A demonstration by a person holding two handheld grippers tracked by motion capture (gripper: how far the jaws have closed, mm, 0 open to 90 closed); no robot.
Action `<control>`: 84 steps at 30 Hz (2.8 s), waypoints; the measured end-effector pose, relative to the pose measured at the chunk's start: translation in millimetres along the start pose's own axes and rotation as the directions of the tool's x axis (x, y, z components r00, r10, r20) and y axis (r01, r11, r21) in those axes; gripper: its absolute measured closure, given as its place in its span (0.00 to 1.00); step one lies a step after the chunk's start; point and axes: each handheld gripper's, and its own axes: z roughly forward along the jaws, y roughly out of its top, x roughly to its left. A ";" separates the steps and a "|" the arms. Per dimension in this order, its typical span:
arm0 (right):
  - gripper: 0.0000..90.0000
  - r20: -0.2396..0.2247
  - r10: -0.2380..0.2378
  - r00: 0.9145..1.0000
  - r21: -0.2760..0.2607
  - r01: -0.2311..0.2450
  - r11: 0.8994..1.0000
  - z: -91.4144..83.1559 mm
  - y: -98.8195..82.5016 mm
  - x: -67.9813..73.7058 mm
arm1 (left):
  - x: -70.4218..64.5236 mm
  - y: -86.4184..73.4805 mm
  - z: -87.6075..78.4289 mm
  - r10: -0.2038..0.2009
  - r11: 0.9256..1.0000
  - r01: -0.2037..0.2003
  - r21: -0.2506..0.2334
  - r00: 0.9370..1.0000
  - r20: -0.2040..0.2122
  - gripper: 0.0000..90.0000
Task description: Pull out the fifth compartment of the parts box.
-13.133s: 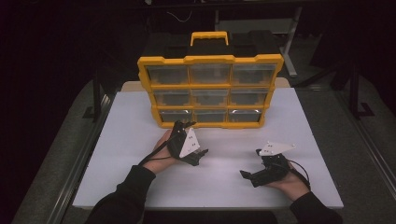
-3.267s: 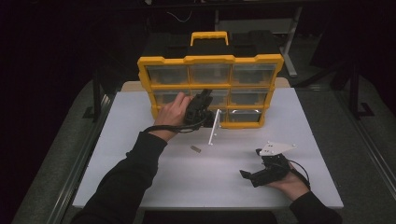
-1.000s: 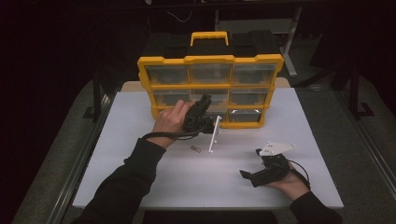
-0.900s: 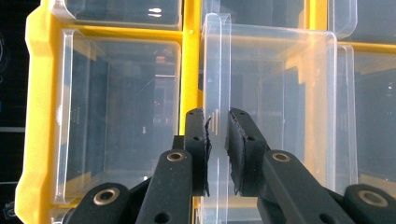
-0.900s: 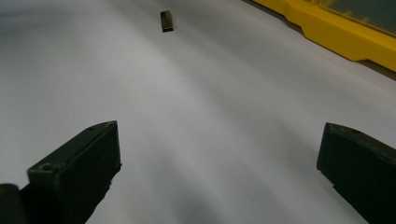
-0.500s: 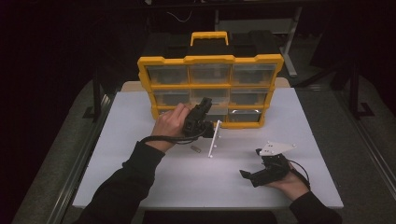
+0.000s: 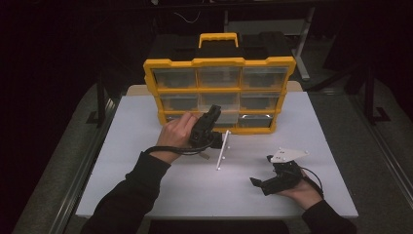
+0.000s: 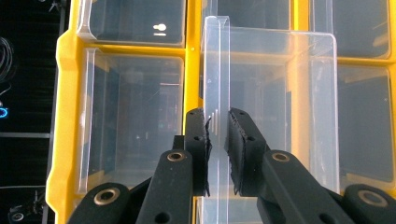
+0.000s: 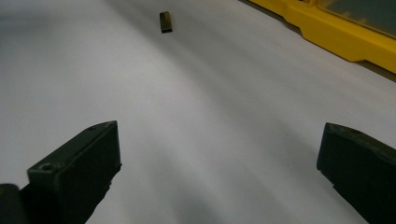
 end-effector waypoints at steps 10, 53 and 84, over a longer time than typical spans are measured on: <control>0.00 0.001 0.000 1.000 0.002 0.000 1.000 0.4 0.1 0.4 | -1.1 3.3 -7.2 -0.001 1.000 0.001 -0.007 1.000 -0.006 0.88; 0.00 0.003 -0.001 1.000 0.006 0.001 1.000 1.3 -0.3 1.0 | -9.9 8.0 -29.3 0.004 0.999 -0.005 -0.038 1.000 -0.018 0.87; 0.00 0.004 -0.002 1.000 0.006 0.002 1.000 1.4 -0.4 1.1 | -14.0 10.8 -35.5 0.008 0.999 -0.008 -0.046 1.000 -0.019 0.87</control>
